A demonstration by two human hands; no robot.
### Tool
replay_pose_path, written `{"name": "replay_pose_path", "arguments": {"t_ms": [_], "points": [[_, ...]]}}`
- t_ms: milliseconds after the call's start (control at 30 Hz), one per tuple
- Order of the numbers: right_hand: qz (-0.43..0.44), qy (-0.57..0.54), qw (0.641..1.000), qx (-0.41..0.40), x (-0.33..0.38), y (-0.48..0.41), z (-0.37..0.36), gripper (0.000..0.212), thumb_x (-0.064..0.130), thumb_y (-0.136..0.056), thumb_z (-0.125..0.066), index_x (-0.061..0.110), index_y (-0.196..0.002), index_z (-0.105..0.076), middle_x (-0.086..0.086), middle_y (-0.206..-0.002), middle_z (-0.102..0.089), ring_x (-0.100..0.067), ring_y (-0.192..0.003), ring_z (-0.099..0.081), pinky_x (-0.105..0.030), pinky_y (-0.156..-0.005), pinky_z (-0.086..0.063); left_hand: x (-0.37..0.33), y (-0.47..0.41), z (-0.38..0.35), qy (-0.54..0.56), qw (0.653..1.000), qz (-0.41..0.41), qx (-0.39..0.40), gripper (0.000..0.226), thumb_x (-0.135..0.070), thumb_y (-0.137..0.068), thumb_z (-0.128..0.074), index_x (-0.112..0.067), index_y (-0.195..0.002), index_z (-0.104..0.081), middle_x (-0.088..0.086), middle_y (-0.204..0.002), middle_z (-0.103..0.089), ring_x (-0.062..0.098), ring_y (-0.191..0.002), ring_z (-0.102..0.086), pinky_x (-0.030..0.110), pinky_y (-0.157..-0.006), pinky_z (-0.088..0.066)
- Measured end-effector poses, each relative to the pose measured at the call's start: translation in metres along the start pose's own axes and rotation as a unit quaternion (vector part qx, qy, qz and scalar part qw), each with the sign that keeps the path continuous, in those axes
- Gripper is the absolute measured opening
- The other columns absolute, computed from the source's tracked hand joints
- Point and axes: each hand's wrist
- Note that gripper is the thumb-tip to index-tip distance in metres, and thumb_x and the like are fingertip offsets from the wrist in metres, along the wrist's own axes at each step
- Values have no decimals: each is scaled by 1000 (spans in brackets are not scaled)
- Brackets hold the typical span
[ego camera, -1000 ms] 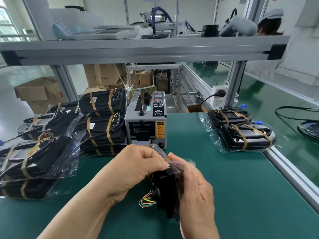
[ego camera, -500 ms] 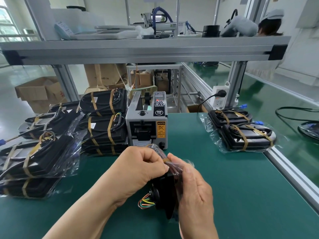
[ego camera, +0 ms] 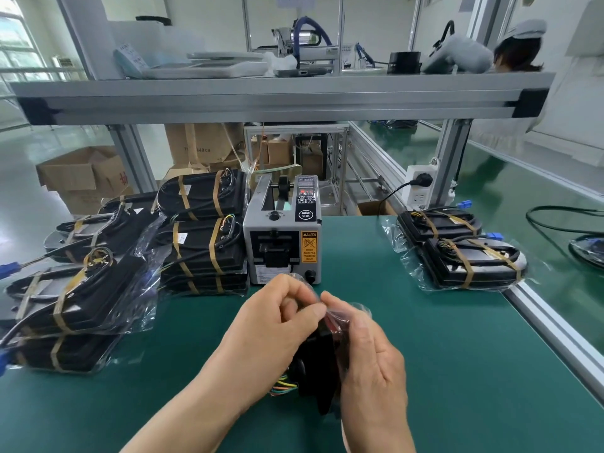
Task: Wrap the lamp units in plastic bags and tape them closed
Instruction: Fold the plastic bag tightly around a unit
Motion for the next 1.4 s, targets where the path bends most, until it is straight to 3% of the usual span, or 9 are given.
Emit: {"name": "replay_pose_path", "arguments": {"t_ms": [200, 333, 533, 700, 800, 933, 1167, 1300, 1400], "points": [[-2, -11, 1000, -17, -5, -1, 6, 46, 61, -88, -43, 40, -114, -74, 3, -116, -75, -19, -118, -66, -53, -104, -48, -1, 6, 4, 42, 996, 17, 72, 25, -42, -71, -76, -41, -92, -64, -18, -72, -46, 4, -65, -44, 19, -65, -45], [-23, -56, 997, 38, 2, 2, 16, 47, 51, -83, -52, 31, -120, -73, -3, -120, -73, -22, -118, -66, -51, -105, -46, 1, 8, 4, 54, 997, 17, 58, 28, -41, -65, -78, -40, -91, -65, -11, -82, -49, 7, -72, -46, 26, -71, -47], [-24, 127, 988, 90, 55, -38, 35, 50, 56, -68, -70, 33, -113, -73, 18, -113, -73, 7, -110, -63, -29, -99, -48, 3, 10, 1, 40, 997, 11, 64, 38, -51, -55, -82, -36, -83, -61, -13, -78, -51, 5, -68, -45, 21, -65, -45], [-29, 434, 882, 182, 83, -88, 6, 35, 42, -73, -82, 25, -99, -66, 10, -97, -68, -7, -92, -64, -27, -84, -52, 6, 12, -6, -12, 998, -10, 63, 46, -61, -52, -80, -39, -86, -59, -24, -74, -51, 1, -64, -44, 20, -64, -46], [7, 512, 835, 200, 80, -97, -12, 35, 41, -72, -80, 19, -91, -62, 6, -89, -64, -16, -87, -61, -32, -77, -51, 7, 13, -8, -32, 998, -15, 60, 47, -63, -53, -79, -40, -88, -58, -24, -76, -52, 0, -64, -44, 23, -65, -45], [45, 525, 828, 192, 73, -100, -13, 20, 35, -84, -71, 18, -81, -60, 6, -80, -62, -18, -84, -60, -33, -74, -48, 6, 14, -4, -41, 998, -8, 55, 46, -63, -54, -78, -40, -88, -58, -25, -77, -52, -4, -62, -43, 18, -63, -45], [31, 559, 805, 195, 72, -106, -11, 19, 30, -99, -59, 13, -89, -60, -7, -97, -69, -26, -95, -62, -34, -80, -47, 2, 13, 3, -47, 996, -8, 80, 45, -62, -57, -76, -37, -90, -59, -24, -80, -53, -4, -67, -45, 16, -67, -47], [-16, 516, 833, 197, 67, -112, 0, 30, 27, -101, -53, -1, -96, -63, -13, -96, -68, -26, -88, -61, -32, -69, -40, 2, 0, 5, 28, 993, -10, 116, 30, -53, -64, -79, -32, -80, -66, -17, -71, -57, 1, -64, -49, 16, -61, -44], [-57, 470, 860, 188, 65, -116, 13, 33, 25, -102, -52, -6, -92, -59, -12, -78, -64, -15, -61, -57, -23, -51, -43, 19, -32, 7, 186, 979, 88, -17, 21, -35, -85, -73, -24, -68, -69, -7, -60, -54, 7, -55, -47, 16, -56, -42]]}}
Point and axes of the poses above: each hand's wrist, its own y-axis away from the middle knuckle, its own z-axis out of the back of the hand, x = y × z
